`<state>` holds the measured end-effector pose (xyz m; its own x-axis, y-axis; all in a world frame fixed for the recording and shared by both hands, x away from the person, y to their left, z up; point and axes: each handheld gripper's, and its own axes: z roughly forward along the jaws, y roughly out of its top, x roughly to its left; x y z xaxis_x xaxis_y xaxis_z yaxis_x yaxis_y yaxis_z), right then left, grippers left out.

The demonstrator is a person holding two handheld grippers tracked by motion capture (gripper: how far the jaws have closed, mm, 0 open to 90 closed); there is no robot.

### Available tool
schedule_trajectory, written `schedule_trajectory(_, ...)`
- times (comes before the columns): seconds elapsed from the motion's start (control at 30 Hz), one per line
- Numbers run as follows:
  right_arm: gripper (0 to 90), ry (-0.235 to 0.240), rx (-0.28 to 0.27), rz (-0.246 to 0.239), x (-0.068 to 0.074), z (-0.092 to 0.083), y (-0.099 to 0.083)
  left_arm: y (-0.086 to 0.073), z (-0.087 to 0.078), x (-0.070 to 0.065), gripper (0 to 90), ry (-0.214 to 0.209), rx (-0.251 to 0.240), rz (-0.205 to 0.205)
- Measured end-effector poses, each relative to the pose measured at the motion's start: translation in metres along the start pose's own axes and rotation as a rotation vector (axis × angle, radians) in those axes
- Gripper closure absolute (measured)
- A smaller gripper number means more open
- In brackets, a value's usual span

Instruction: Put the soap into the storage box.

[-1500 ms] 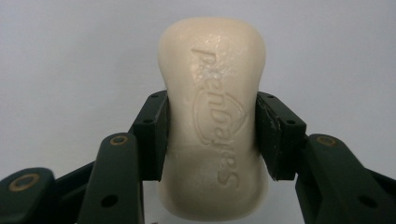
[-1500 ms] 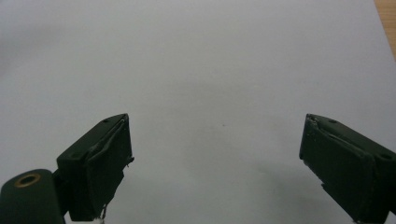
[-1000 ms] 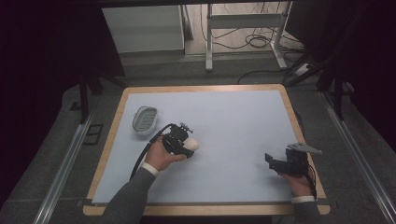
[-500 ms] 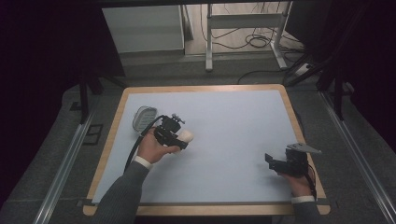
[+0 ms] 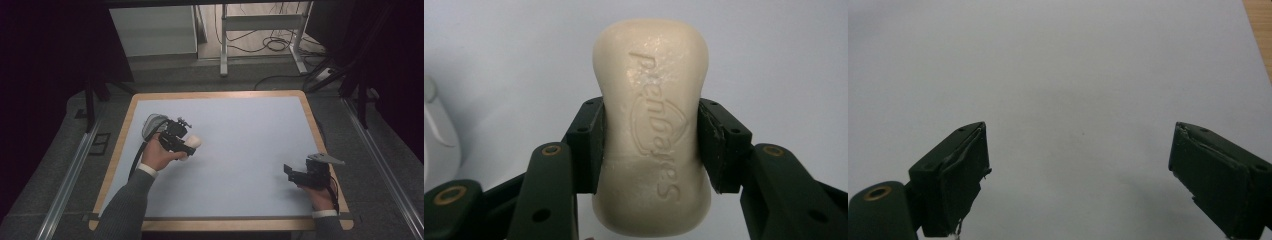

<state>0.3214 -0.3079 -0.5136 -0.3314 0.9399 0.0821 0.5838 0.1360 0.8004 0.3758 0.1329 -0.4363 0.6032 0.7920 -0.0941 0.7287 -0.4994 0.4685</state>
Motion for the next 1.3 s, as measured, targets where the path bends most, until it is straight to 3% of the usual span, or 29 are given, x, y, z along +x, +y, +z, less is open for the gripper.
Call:
schedule_trajectory(0.67, 8.9, -0.006, 0.006, -0.005, -0.001, 0.002, -0.001, -0.006, -0.008, 0.027, 49.5, 0.032, 0.017, -0.033)
schedule_trajectory(1.3, 8.9, -0.009, 0.005, -0.008, -0.002, 0.002, -0.001, -0.009, -0.008, 0.049, 49.5, 0.071, 0.016, -0.095)
